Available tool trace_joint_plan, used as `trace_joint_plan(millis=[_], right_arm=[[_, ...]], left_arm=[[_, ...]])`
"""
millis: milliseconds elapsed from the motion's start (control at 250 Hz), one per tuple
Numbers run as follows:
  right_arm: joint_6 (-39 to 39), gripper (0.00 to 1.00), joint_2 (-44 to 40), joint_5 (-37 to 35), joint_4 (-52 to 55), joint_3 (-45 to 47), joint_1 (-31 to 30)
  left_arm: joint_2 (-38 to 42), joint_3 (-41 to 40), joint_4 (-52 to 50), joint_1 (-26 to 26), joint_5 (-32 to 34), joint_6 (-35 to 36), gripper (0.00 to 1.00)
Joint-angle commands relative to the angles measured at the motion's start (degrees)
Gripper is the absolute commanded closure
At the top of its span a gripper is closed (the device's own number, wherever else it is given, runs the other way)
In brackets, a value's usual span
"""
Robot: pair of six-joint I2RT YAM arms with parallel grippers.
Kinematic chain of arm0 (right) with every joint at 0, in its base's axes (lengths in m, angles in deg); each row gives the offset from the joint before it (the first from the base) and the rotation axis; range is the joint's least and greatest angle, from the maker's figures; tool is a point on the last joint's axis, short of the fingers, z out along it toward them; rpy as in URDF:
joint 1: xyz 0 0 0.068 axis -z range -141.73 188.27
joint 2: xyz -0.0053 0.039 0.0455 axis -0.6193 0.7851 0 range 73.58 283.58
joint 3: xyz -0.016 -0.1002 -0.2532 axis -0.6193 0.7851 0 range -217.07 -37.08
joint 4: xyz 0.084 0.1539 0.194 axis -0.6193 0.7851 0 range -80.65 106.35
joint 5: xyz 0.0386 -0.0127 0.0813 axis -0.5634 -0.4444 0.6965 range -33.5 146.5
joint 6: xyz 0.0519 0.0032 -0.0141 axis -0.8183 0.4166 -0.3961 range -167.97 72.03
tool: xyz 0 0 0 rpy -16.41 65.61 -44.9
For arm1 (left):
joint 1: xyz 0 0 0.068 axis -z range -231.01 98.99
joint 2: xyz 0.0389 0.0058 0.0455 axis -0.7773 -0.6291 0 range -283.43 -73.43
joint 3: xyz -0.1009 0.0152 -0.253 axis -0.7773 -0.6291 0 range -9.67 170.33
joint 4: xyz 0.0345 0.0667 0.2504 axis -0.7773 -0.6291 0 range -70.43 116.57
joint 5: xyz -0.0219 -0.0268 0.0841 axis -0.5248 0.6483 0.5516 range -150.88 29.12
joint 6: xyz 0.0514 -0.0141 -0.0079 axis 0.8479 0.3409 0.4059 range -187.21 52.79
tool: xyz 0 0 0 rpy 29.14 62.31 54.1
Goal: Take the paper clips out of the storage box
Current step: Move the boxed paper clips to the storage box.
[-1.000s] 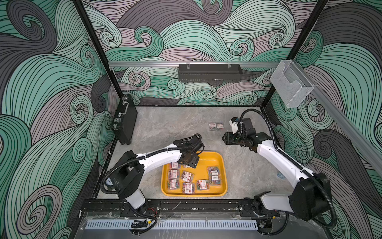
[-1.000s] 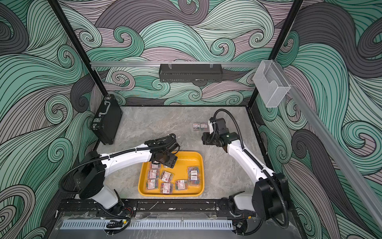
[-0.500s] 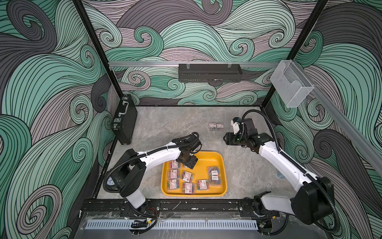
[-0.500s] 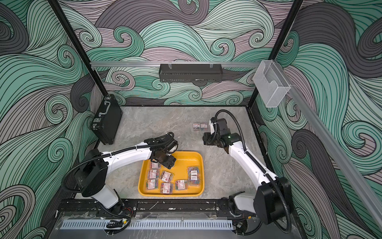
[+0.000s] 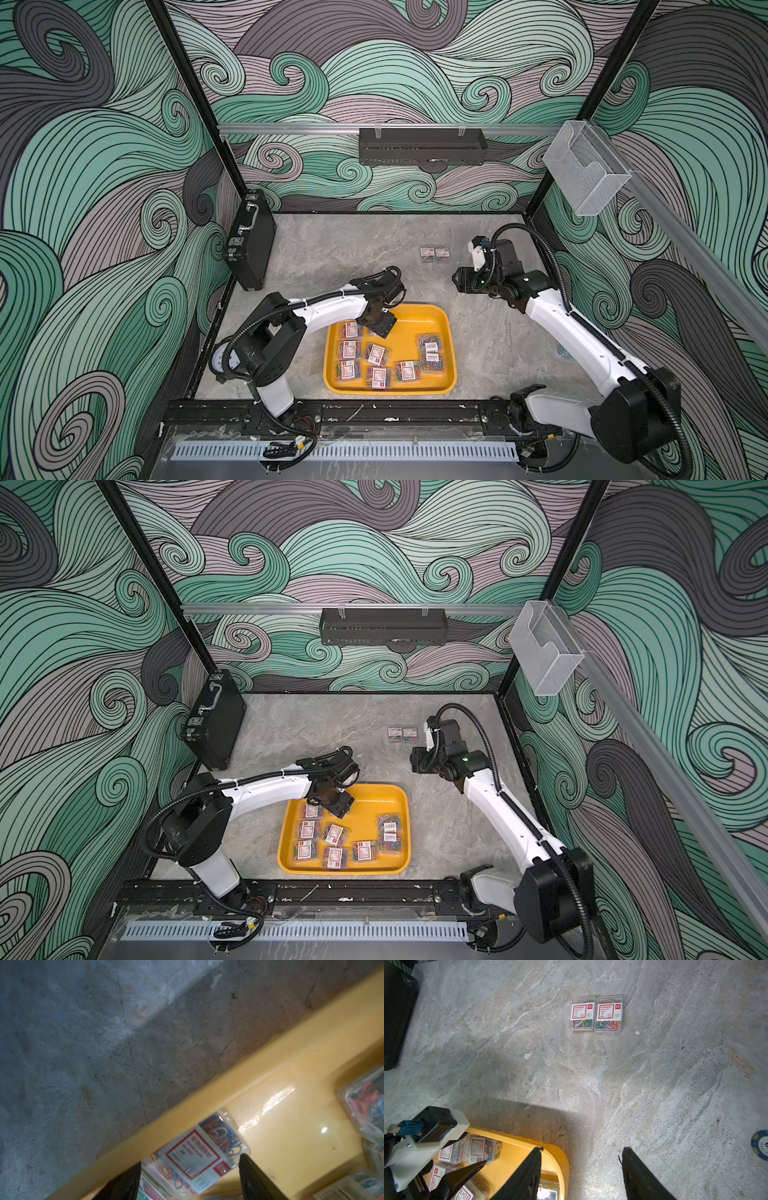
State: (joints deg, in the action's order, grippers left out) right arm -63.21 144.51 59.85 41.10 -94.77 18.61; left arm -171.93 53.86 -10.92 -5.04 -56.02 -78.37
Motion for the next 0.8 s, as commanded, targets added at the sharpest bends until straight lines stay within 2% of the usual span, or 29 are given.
trace_joint_plan(millis=[0,240,491,795], right_arm=[[0.16,0.37,-1.43,-1.64,2.10,0.47,-0.20],[0.58,0.37,-2.40,-2.72,3.05,0.39,-0.20],[0.93,0.36,-2.64,-2.92,3.41,-0.05,-0.21],[0.91,0.35,-2.75,-3.10,3.71,0.47,-0.20]], left_arm=[[-1.37,-0.73,0.31,-0.41,0.30,-1.14,0.33],[-1.29,-1.65,1.04,-0.06,-3.43,-5.10,0.41],[-0.33,-2.00,0.98,1.51,-7.29,-9.90,0.41],[3.50,-2.86,-1.61,2.14,0.23,-16.11,0.34]])
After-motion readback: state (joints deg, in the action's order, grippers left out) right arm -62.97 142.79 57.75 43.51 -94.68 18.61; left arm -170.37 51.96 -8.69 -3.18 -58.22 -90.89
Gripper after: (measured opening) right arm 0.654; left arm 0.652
